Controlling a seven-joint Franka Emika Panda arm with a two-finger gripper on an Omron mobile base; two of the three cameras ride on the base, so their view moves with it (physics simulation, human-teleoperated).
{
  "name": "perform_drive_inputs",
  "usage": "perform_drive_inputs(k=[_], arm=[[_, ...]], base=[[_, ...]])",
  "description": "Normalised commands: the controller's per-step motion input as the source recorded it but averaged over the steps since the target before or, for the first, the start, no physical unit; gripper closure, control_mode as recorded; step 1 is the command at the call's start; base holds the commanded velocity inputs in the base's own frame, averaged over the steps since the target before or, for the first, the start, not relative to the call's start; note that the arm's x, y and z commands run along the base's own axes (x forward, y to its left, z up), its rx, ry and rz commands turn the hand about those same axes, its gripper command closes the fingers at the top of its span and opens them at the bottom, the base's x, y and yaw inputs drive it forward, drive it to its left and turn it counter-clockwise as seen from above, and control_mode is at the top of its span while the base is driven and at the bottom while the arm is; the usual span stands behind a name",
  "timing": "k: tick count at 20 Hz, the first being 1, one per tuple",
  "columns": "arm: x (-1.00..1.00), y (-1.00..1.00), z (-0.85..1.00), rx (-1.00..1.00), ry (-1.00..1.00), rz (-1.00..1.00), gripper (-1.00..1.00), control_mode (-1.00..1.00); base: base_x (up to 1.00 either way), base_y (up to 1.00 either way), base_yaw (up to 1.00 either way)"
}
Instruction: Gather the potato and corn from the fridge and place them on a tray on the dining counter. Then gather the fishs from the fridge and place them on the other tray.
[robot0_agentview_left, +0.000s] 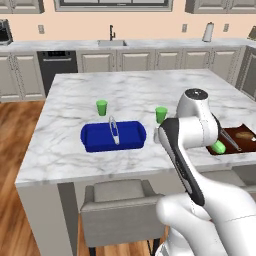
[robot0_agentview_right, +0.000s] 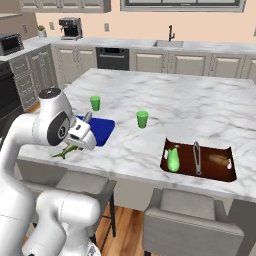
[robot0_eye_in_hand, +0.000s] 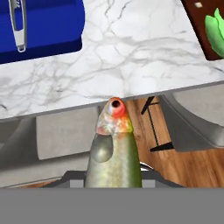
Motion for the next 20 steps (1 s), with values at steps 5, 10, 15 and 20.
perform_drive_inputs(k=[5, 10, 15, 20], arm=[[0.00, 0.00, 0.00, 0.00, 0.00, 0.00, 1.00, 1.00], [0.48, 0.00, 0.20, -0.05, 0.00, 0.16, 1.00, -1.00], [0.88, 0.00, 0.26, -0.10, 0.06, 0.29, 1.00, -1.00], [1.00, 0.39, 0.00, -0.01, 0.06, -0.06, 1.00, -1.00]], base=[[0.01, 0.00, 0.00], [0.00, 0.00, 0.00], [0.00, 0.00, 0.00], [0.00, 0.00, 0.00]])
